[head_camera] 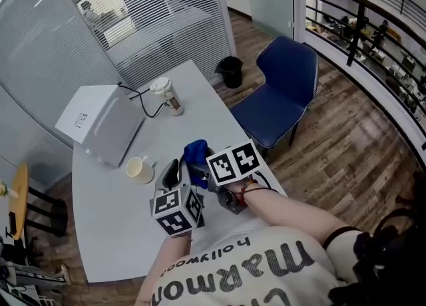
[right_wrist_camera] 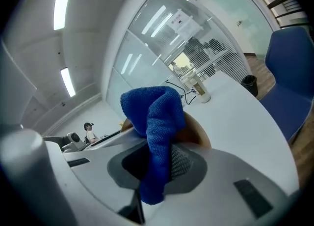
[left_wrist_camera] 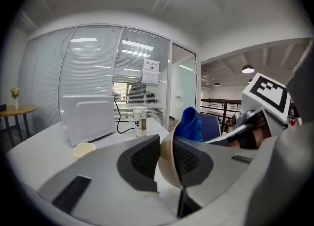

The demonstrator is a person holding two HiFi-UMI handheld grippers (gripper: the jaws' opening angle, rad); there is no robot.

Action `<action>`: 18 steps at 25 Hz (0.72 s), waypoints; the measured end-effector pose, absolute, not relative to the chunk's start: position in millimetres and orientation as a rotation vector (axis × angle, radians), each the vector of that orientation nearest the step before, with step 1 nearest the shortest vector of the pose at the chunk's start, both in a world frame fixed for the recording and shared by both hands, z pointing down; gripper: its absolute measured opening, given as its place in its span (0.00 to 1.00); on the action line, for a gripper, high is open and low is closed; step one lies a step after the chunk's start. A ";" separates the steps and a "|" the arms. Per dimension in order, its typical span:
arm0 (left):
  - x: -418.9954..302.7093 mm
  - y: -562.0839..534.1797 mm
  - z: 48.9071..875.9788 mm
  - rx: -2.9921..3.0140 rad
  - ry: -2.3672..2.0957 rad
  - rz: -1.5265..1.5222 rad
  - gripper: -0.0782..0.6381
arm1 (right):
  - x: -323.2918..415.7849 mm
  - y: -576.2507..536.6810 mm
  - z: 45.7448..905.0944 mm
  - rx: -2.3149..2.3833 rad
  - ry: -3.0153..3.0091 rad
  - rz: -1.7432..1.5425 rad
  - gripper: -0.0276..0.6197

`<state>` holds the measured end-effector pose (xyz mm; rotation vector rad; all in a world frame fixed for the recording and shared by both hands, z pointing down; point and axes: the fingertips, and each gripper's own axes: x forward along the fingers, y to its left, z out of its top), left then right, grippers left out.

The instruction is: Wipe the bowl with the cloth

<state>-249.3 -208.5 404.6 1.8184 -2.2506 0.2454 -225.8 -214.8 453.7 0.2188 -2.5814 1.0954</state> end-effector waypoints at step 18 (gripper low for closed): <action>-239.6 -215.1 417.3 1.798 -2.202 0.239 0.20 | -201.2 -240.6 474.6 0.420 -2.555 0.608 0.14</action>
